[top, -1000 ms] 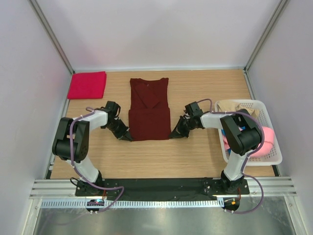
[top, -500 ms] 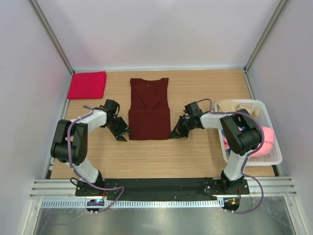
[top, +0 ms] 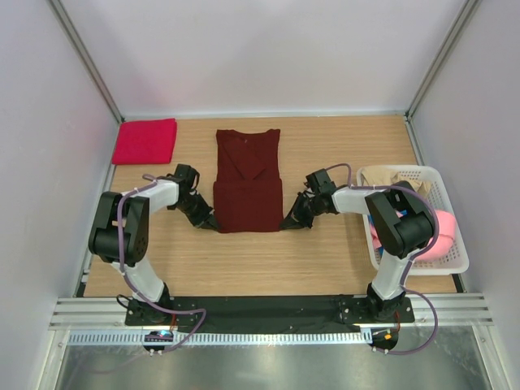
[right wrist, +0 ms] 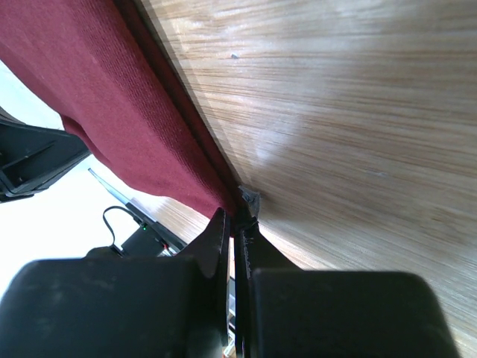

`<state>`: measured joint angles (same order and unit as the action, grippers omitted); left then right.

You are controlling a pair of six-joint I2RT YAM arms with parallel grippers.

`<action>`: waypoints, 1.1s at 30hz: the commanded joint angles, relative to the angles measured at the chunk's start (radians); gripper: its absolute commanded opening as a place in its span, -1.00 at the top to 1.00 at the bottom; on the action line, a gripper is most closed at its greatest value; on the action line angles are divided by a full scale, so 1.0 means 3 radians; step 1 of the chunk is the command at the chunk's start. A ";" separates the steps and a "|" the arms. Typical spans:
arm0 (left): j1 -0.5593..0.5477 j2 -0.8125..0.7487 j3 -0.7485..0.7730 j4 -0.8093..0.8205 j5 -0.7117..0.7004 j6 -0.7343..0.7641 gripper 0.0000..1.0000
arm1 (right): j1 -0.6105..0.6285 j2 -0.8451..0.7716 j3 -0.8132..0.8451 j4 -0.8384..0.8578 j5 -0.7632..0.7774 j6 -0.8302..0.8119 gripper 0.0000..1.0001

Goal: Fold and stack the t-shirts
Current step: Fold the tshirt

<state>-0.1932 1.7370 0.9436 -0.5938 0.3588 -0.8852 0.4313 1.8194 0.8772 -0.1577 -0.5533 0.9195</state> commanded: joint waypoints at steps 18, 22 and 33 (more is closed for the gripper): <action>-0.0138 -0.1075 -0.1161 -0.0163 -0.0184 0.0134 1.00 | 0.0449 -0.0608 -0.0566 -0.0323 0.0750 -0.0273 0.98; -0.0317 -0.1372 -0.1253 -0.0285 -0.0137 -0.0086 1.00 | 0.0653 -0.1043 -0.0791 -0.0466 0.0914 -0.0176 0.98; -0.0496 -0.2793 -0.1228 -0.1277 -0.0189 -0.0357 0.99 | 0.0894 -0.2229 -0.0996 -0.1248 0.1164 -0.0100 0.98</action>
<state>-0.3424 0.9672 0.5484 -0.8043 0.3519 -0.9714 0.6930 1.2064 0.5793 -0.3916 -0.2836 0.8932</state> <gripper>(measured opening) 0.014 0.042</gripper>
